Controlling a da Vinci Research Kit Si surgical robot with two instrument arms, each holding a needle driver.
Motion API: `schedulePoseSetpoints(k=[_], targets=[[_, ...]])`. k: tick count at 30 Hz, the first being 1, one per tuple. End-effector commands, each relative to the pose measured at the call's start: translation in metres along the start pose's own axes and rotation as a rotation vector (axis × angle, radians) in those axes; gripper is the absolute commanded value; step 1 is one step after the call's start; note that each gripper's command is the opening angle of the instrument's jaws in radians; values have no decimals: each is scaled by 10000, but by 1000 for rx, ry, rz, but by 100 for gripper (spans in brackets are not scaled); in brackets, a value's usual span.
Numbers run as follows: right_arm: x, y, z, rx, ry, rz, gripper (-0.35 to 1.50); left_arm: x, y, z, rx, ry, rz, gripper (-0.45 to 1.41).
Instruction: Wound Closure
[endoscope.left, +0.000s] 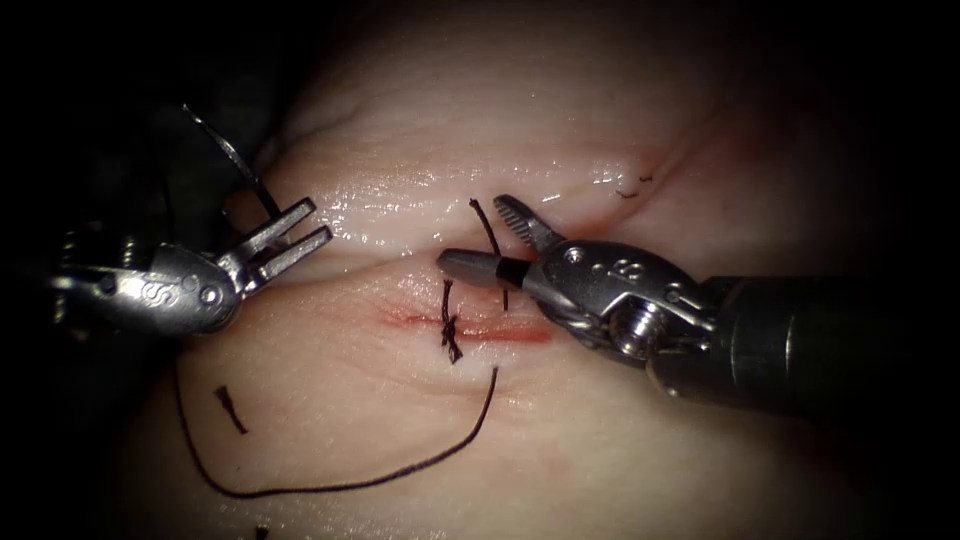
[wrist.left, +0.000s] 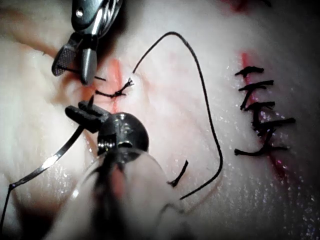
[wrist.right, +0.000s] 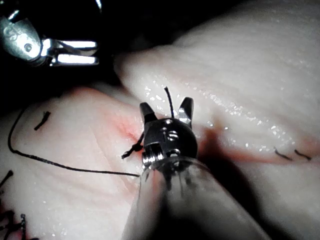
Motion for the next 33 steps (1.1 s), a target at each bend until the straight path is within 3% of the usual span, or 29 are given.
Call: schedulePoseSetpoints(k=[1, 2, 4, 8, 15, 23, 28, 29, 31, 32, 33], targets=[[-4, -2, 13, 0, -7, -7, 89, -2, 7, 5, -1, 0, -1, -45], [-5, -1, 15, -4, -12, -9, 63, -2, 8, 5, -5, 0, 0, -45], [-9, 0, 15, -25, -29, -15, -35, -1, 8, 5, -6, 2, 0, -45], [1, 3, 1, -45, 20, 6, -35, -1, 9, 6, -7, -2, 1, -45], [44, 5, -33, -65, 135, 83, -35, -2, 10, 7, -9, -9, 5, -45], [45, 6, -34, -66, 140, 85, -35, -1, 11, 13, -17, -10, 6, -45], [50, 10, -38, -50, 180, 94, -35, 2, 8, 38, -29, -20, 5, -45], [50, 11, -39, -42, 193, 94, -8, 3, 8, 44, -32, -19, 5, -45], [48, 11, -43, -35, 223, 96, 72, 6, 8, 56, -38, -20, 4, -45], [47, 11, -50, -30, 256, 99, 133, 8, 9, 69, -41, -21, 3, -45], [47, 10, -53, -24, 267, 100, 139, 9, 9, 72, -46, -23, 3, -45]])
